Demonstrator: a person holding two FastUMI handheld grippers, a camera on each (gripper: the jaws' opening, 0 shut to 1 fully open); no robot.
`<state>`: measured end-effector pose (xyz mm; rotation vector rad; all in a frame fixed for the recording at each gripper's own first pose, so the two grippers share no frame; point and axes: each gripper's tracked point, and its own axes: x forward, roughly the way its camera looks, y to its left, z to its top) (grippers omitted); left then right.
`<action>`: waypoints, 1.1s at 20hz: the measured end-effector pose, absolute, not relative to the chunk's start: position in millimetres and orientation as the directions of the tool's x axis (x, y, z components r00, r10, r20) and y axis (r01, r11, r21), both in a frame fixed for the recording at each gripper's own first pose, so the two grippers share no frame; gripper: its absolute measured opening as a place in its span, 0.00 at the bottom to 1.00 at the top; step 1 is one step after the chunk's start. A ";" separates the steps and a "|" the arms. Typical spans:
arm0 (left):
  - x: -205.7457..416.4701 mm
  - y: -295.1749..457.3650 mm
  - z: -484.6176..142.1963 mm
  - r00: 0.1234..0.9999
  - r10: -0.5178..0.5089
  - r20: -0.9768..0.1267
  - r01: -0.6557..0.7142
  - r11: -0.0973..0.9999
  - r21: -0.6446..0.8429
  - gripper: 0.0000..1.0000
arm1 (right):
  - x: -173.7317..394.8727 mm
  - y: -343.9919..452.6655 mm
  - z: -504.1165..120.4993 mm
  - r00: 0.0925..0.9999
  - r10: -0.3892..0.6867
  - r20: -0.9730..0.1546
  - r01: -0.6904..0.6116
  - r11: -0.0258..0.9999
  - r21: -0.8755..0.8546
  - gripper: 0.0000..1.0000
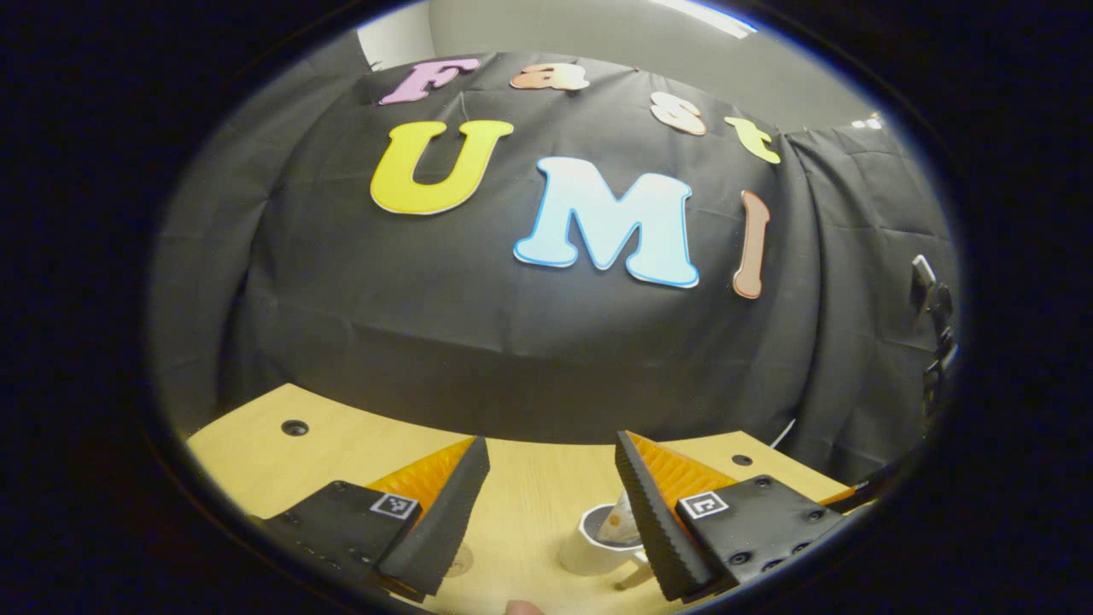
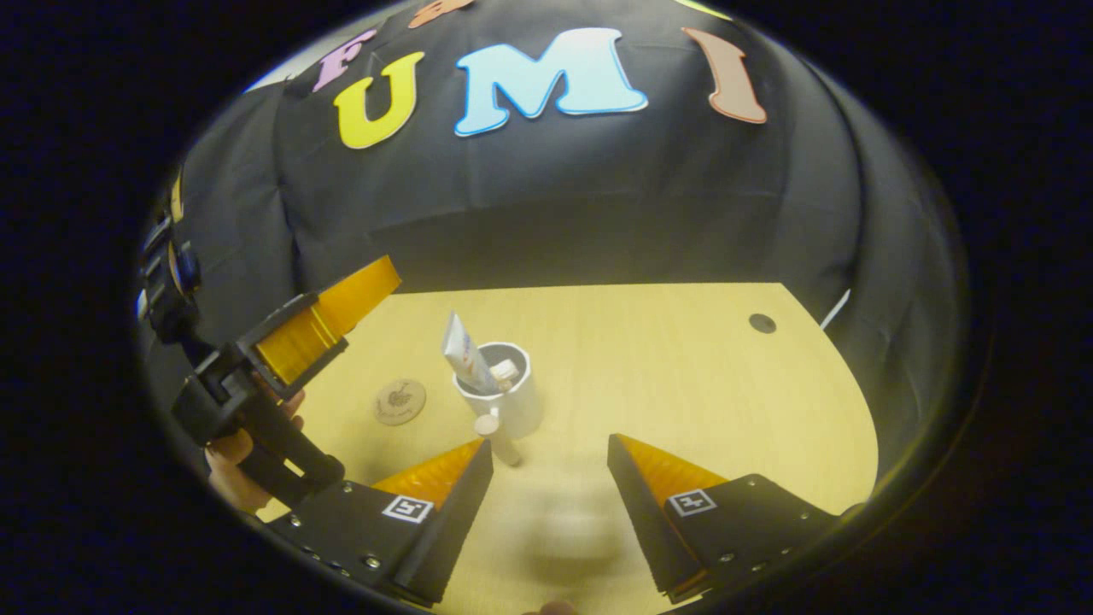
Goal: Put the toothbrush and toothpaste on the desktop into the cup, then pick up the cup and place it on the coaster on the desktop.
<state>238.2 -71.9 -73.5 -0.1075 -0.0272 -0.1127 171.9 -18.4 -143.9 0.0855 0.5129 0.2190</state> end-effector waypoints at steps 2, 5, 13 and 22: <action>229.3 -59.0 -68.7 0.995 -0.093 0.034 0.095 0.991 -0.095 0.95 | 176.3 -5.8 -148.3 0.835 0.241 -0.495 -0.211 0.971 0.115 0.84; 212.1 -35.2 -63.0 0.998 -0.055 0.026 0.057 0.994 -0.090 0.93 | 180.1 12.8 -157.6 0.812 0.253 -0.527 -0.233 0.967 0.104 0.84; 169.6 16.4 -71.6 0.999 0.022 -0.023 -0.024 0.995 -0.092 0.95 | 209.5 37.0 -188.0 0.744 0.222 -0.630 -0.255 0.966 0.040 0.84; 144.8 35.5 -88.7 0.995 0.044 -0.087 -0.054 0.992 -0.114 0.95 | 233.7 40.6 -223.1 0.618 0.118 -0.777 -0.255 0.965 -0.057 0.82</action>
